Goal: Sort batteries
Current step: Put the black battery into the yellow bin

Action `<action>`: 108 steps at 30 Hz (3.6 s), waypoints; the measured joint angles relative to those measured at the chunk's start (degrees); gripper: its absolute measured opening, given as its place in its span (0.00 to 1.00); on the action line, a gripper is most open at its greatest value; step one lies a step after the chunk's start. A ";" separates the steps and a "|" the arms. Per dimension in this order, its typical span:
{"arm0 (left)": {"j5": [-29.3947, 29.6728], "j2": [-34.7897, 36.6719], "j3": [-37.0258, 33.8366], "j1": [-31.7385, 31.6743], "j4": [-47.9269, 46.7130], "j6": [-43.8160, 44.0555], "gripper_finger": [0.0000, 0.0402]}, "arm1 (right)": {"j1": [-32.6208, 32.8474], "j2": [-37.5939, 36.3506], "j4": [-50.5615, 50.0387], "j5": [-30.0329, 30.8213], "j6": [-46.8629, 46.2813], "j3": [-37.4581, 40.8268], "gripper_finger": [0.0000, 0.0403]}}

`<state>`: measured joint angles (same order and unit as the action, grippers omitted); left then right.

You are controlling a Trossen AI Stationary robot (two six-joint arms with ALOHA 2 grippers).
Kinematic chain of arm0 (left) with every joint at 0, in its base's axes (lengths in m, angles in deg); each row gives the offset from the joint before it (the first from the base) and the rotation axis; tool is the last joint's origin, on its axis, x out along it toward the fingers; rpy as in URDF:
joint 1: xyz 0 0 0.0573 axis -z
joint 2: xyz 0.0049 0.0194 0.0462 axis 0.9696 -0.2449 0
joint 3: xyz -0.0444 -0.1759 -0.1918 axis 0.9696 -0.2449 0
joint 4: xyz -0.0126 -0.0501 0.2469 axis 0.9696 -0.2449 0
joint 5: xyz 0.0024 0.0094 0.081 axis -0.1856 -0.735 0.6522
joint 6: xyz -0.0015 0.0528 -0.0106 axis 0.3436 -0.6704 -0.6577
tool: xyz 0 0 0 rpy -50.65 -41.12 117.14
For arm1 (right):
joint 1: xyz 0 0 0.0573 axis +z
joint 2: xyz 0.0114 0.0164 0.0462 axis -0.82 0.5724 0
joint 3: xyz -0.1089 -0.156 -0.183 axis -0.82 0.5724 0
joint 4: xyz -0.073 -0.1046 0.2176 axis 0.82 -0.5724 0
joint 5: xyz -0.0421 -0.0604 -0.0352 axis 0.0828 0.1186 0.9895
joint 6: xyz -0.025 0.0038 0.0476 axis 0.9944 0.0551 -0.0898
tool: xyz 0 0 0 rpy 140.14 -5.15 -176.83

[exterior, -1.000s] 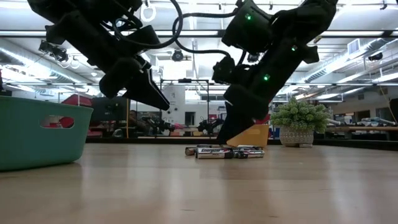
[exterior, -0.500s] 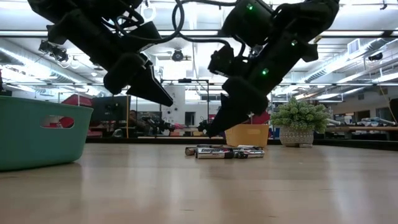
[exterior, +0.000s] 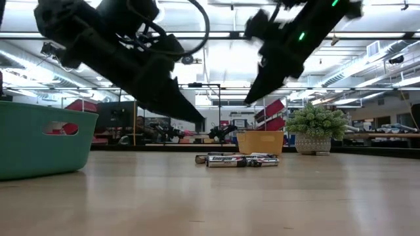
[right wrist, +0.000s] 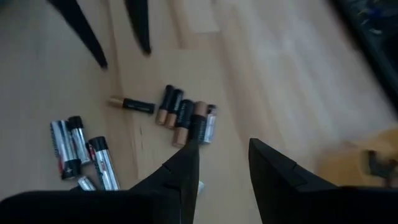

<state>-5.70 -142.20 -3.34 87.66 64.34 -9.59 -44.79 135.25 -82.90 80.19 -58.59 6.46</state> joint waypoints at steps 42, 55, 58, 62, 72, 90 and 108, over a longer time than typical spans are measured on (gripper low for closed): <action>1.90 -12.31 2.10 0.98 -0.68 4.89 0.27 | 6.54 -7.03 -3.71 9.81 -4.82 1.09 0.31; 2.23 -12.39 1.84 0.98 -1.07 4.17 0.02 | 6.54 -7.03 -3.71 9.81 -4.82 1.09 0.31; 2.39 -12.07 1.77 1.35 -0.67 3.98 0.02 | 6.54 -7.03 -3.71 9.81 -4.80 1.09 0.31; 1.34 -10.18 1.66 1.78 -1.44 2.32 0.02 | 6.54 -7.03 -3.71 9.81 -4.70 1.09 0.31; 0.65 -4.45 1.51 1.68 -4.37 -2.02 0.02 | 6.46 -7.08 3.77 9.39 -1.28 3.14 0.31; -0.47 7.87 1.71 1.68 3.84 -14.62 0.01 | 6.54 -7.05 65.64 -4.64 18.76 26.89 0.31; -2.36 6.78 1.73 0.51 15.33 -22.80 0.01 | 6.37 -7.05 68.81 -4.23 21.40 25.94 0.31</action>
<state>-8.06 -135.42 -1.61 88.18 79.67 -32.39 -38.42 128.20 -14.08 75.96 -37.19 32.41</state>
